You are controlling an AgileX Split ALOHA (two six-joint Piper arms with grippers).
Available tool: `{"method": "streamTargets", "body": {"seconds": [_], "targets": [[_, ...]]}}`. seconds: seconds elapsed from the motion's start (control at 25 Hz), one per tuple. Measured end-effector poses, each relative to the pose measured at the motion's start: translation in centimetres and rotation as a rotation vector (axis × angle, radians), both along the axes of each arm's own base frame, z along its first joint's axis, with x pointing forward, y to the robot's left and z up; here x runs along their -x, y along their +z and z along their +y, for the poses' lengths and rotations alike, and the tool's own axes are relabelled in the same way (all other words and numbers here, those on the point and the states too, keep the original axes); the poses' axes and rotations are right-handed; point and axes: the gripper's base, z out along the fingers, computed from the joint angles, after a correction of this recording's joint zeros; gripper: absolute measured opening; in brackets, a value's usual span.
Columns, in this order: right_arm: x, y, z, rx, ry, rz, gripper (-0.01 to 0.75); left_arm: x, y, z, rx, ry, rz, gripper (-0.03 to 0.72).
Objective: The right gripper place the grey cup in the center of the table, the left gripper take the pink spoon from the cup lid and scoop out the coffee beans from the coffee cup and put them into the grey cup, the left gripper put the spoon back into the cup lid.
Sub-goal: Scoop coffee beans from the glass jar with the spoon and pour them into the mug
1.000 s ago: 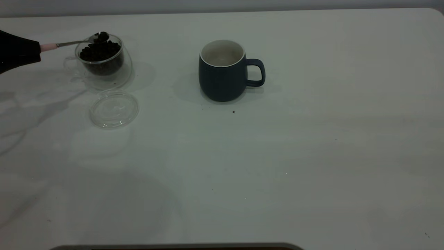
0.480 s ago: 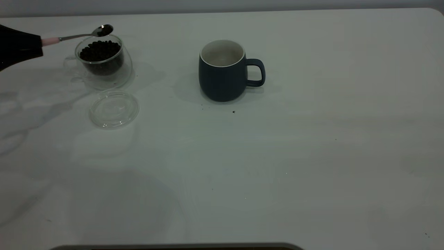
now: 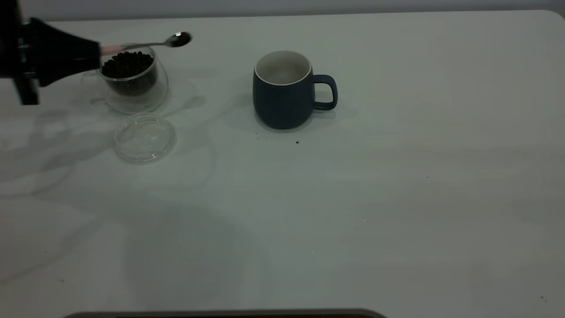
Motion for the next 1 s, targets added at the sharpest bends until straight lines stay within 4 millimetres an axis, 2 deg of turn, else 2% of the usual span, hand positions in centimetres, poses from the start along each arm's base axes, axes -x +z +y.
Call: {"method": "streamTargets", "body": {"seconds": [0.52, 1.0], "targets": [[0.0, 0.0, 0.0, 0.000, 0.000, 0.000, 0.239, -0.6, 0.1, -8.3, 0.016, -0.134, -0.002, 0.123], [0.0, 0.0, 0.0, 0.000, 0.000, 0.000, 0.239, -0.8, -0.8, -11.8, -0.107, -0.151, -0.039, 0.123]]}}
